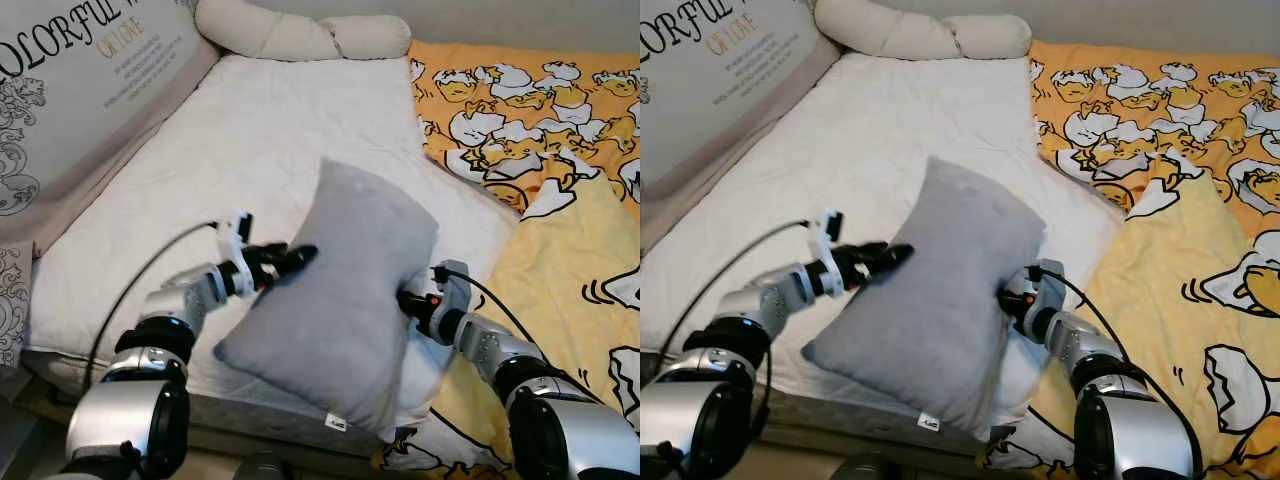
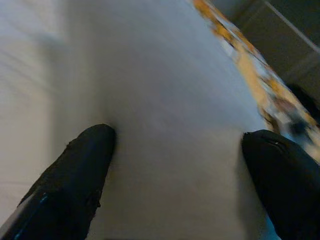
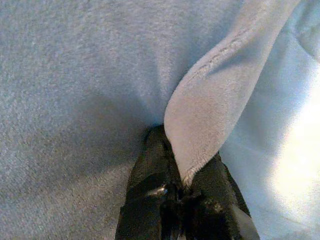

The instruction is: Clean up the room

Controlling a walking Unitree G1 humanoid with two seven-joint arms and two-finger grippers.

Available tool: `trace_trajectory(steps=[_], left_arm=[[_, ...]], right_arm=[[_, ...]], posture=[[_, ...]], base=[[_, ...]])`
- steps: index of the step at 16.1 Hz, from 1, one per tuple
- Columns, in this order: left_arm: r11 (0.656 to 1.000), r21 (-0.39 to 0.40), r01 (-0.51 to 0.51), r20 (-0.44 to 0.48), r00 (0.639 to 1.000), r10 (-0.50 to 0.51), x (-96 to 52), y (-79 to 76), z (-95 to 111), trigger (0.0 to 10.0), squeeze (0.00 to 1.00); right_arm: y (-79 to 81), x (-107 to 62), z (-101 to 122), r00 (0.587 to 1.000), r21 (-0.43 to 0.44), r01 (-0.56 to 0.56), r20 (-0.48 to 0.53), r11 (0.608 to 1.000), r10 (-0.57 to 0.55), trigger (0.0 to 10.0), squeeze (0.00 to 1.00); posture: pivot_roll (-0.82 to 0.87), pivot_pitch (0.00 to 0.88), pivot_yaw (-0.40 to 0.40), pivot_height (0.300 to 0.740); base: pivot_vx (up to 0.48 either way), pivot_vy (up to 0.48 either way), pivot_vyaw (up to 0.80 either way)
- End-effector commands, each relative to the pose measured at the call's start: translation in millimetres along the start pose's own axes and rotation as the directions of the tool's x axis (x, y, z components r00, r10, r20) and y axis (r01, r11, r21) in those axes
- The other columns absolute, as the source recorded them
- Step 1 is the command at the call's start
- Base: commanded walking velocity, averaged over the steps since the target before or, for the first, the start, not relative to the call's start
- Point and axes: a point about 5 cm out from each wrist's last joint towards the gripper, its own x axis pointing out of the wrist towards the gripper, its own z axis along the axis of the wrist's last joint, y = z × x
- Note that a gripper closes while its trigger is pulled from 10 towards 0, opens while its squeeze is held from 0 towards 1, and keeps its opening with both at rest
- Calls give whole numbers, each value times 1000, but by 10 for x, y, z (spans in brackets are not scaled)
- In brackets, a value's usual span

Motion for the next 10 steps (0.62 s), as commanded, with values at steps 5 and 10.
trace_trajectory(steps=[5,10], left_arm=[[997,62,49,-176,984,-37,22,-37,-229,10000,1000],[997,18,72,-168,983,-68,18,-60,-196,10000,1000]], right_arm=[[147,54,292,992,-18,-79,99,997,80,0,0],[177,63,372,987,-44,-76,141,996,82,0,0]], posture=[[89,0,51,740],[78,0,70,740]], base=[[0,0,0],[0,0,0]])
